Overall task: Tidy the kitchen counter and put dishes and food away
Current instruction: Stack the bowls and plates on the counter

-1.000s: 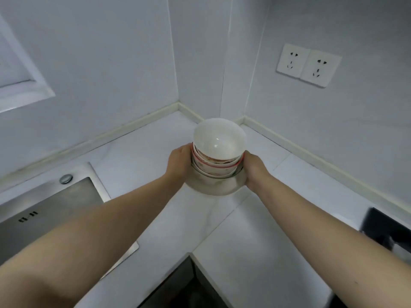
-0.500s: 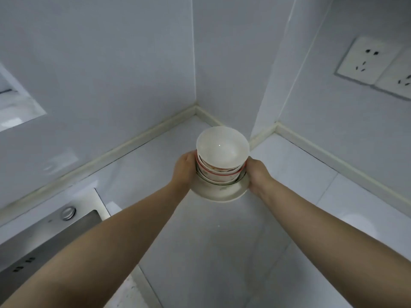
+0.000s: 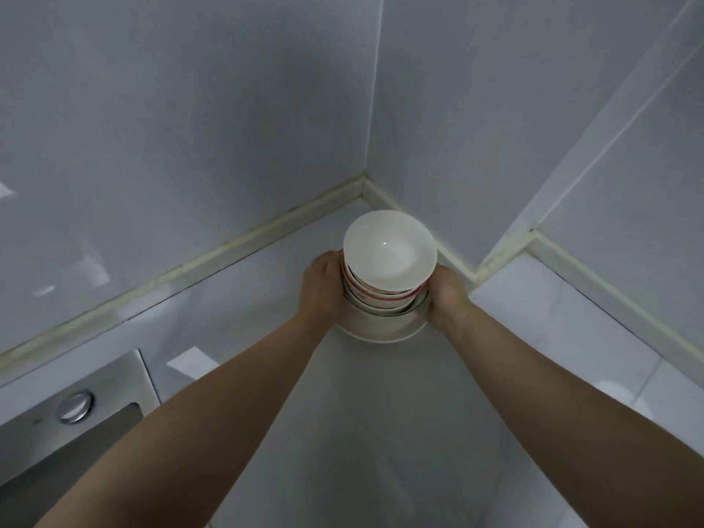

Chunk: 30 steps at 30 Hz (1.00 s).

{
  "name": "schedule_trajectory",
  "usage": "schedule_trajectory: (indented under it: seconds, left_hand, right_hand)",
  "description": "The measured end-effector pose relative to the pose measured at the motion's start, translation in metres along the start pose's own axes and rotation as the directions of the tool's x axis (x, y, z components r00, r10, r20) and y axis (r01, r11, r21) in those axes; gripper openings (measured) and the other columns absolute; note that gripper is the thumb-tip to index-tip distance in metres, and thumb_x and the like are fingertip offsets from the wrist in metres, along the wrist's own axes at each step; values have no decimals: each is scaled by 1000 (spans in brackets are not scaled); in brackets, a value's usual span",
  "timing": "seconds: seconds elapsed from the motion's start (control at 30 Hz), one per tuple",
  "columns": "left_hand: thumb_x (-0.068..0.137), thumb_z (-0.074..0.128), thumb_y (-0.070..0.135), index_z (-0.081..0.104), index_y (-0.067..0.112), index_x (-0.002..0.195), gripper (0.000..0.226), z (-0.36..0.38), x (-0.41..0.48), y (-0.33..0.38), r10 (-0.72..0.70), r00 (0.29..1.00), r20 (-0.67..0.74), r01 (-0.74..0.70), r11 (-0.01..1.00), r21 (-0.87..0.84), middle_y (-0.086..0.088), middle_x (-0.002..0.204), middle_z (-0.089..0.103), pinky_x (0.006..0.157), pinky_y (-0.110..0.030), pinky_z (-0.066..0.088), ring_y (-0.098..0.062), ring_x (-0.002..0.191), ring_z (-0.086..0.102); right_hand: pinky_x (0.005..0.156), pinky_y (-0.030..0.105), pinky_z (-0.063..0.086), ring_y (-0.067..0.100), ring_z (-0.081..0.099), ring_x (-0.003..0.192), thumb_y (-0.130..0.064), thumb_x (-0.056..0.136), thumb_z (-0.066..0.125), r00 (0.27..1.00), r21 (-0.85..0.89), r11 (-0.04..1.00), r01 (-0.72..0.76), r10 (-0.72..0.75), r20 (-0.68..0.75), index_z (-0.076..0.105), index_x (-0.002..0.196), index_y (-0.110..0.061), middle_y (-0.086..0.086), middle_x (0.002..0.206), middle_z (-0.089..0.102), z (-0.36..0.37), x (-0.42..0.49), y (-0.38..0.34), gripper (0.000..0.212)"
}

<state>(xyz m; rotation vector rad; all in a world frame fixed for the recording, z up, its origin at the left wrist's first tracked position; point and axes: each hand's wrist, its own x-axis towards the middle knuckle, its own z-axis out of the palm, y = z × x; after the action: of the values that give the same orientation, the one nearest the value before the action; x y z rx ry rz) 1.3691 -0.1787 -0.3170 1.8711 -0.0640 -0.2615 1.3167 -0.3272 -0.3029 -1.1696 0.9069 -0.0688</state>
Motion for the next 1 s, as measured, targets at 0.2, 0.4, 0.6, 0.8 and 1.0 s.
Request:
schedule_trajectory:
  seconds: [0.2,0.4,0.6,0.8,1.0]
  left_hand:
    - [99,33,14,62,18,93,30,-1,9,-12,-1,1000,-11,0,998,-56,4,94,61,70,-14,40,-11,88,54]
    - [100,36,16,63,24,97,28,1,4,-20,-23,999,-40,16,985,-173,13,92,63,76,-16,44,1,86,58]
    - [101,33,14,66,16,104,33,-8,1,-15,64,997,48,-61,996,-61,4,100,63,74,-16,40,-7,89,56]
    - [97,42,21,45,13,138,41,-26,-21,-19,-134,988,-72,144,979,147,-8,126,57,93,-31,40,-25,114,54]
    - [85,55,6,50,8,127,42,-24,-46,-26,-285,958,2,284,954,101,-6,81,61,78,-44,57,-29,73,65]
  right_hand:
    - [98,39,48,26,62,98,-16,94,52,1000,15,1000,-16,16,2,68,90,-9,9,98,69,9,13,5,18]
    - [100,40,46,24,61,94,-16,96,49,1000,-59,998,20,-19,19,66,80,-18,-1,83,67,8,15,9,23]
    - [101,42,46,25,63,101,-32,93,53,999,-182,982,53,-52,8,68,77,-21,-2,86,69,4,4,5,25]
    - [72,32,46,23,56,76,-34,89,51,986,-430,891,148,-166,-5,58,67,-16,2,75,62,-15,-23,8,29]
    - [70,48,55,35,60,65,-29,96,43,989,-392,920,25,-80,-123,55,75,1,16,68,59,-18,-41,32,39]
